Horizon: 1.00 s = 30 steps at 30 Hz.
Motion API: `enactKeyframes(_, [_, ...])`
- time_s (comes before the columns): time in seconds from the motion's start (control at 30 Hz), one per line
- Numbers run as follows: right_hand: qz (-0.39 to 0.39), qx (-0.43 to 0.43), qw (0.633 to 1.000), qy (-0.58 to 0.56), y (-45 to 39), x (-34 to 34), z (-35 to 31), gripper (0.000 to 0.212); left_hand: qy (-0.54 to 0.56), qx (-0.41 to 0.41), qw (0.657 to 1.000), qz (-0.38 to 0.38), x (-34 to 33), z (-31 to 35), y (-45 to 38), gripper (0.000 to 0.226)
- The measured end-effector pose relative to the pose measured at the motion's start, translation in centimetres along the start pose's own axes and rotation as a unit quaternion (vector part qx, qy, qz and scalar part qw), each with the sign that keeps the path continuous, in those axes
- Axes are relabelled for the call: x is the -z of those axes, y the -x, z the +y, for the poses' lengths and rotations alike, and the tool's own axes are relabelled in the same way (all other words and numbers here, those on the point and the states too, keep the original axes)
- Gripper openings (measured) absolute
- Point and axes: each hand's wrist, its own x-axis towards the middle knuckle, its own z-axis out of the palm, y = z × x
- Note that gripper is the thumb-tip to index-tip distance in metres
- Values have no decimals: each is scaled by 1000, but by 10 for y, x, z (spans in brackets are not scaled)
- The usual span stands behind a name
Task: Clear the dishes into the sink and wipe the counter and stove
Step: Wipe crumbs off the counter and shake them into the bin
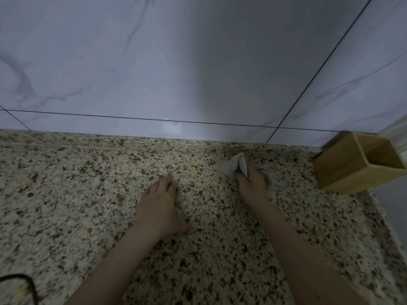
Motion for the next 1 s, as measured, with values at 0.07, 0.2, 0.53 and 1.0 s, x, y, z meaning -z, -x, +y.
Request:
enactKeyframes(0.07, [-23,7,1000,-13,5,-3,-4,25,8,-6,1000,10,-2,-2,1,128])
enactKeyframes(0.2, [-74,3,996,-50,24,-4,-17,22,42,-32,998,19,-4,-7,0,130])
enactKeyframes(0.53, [-150,-107,980,-82,96,-30,-40,29,347,-156,891,246,-2,-56,20,34])
enactKeyframes(1.0, [171,-128,963,-167,51,-64,-98,42,439,-71,860,249,5,-136,45,29])
